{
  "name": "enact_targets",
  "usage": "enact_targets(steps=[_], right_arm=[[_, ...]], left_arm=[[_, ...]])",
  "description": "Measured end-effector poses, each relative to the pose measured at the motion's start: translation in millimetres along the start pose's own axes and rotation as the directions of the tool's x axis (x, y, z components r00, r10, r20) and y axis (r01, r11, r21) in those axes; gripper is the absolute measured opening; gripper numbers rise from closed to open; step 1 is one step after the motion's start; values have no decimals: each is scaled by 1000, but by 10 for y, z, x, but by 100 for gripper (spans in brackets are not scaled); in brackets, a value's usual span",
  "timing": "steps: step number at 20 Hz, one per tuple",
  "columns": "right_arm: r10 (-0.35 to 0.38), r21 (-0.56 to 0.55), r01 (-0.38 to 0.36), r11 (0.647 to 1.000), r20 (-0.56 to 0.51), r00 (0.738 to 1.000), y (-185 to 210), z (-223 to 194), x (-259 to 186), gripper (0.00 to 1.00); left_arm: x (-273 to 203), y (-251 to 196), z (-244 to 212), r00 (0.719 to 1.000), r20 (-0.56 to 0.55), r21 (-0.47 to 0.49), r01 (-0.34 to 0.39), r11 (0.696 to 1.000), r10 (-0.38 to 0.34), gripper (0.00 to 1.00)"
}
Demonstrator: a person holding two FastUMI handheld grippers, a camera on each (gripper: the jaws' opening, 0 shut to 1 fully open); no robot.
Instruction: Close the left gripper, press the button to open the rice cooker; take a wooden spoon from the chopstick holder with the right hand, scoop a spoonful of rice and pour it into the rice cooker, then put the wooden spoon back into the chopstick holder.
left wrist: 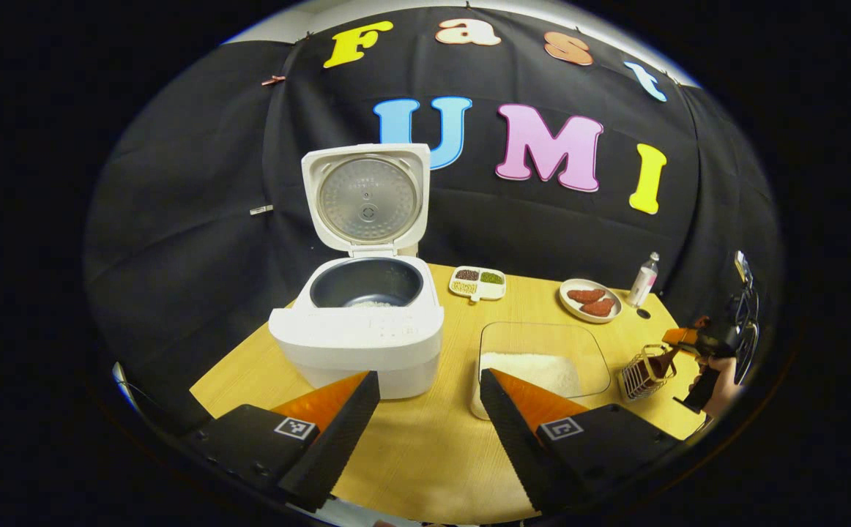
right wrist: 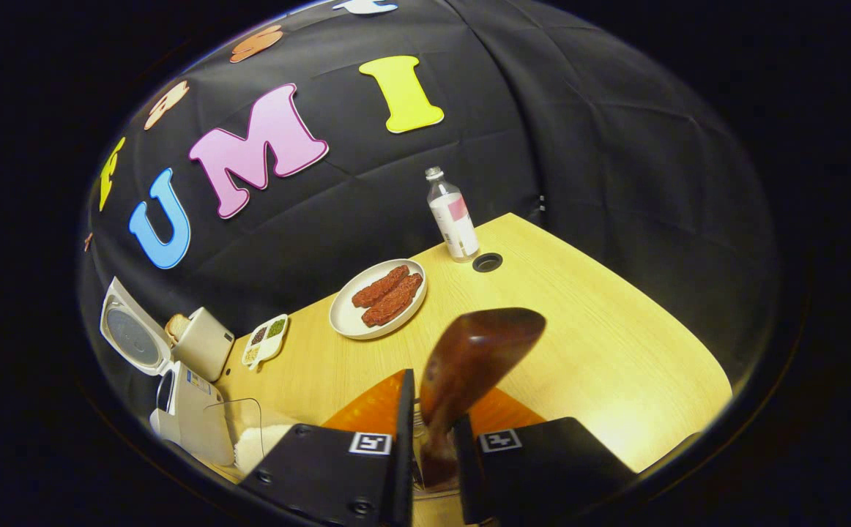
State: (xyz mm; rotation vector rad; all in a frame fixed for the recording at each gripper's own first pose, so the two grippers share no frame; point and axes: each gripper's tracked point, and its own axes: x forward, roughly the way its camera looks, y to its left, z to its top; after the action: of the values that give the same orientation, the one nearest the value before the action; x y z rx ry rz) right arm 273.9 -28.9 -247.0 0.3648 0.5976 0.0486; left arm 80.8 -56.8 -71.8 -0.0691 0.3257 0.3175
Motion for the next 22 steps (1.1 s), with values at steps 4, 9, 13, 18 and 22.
enact_targets(steps=[4,9,13,18,22], right_arm=[[-5,-33,5,999,7,1000,-37,12,-160,71],[-49,-77,52,996,45,998,-174,113,-453,98],[-78,-176,92,980,87,993,-305,245,-748,98],[-74,-253,110,961,148,986,-258,374,-1205,98],[-58,-283,106,953,172,983,-102,388,-1509,99]], left_arm=[[47,161,299,999,40,-22,-22,1000,23,96],[115,414,704,996,73,-27,-44,999,46,96],[116,711,1172,991,121,-84,-55,995,65,96],[251,1027,1928,985,166,-136,-31,990,53,95],[490,1306,2605,979,196,-109,-36,993,57,95]])
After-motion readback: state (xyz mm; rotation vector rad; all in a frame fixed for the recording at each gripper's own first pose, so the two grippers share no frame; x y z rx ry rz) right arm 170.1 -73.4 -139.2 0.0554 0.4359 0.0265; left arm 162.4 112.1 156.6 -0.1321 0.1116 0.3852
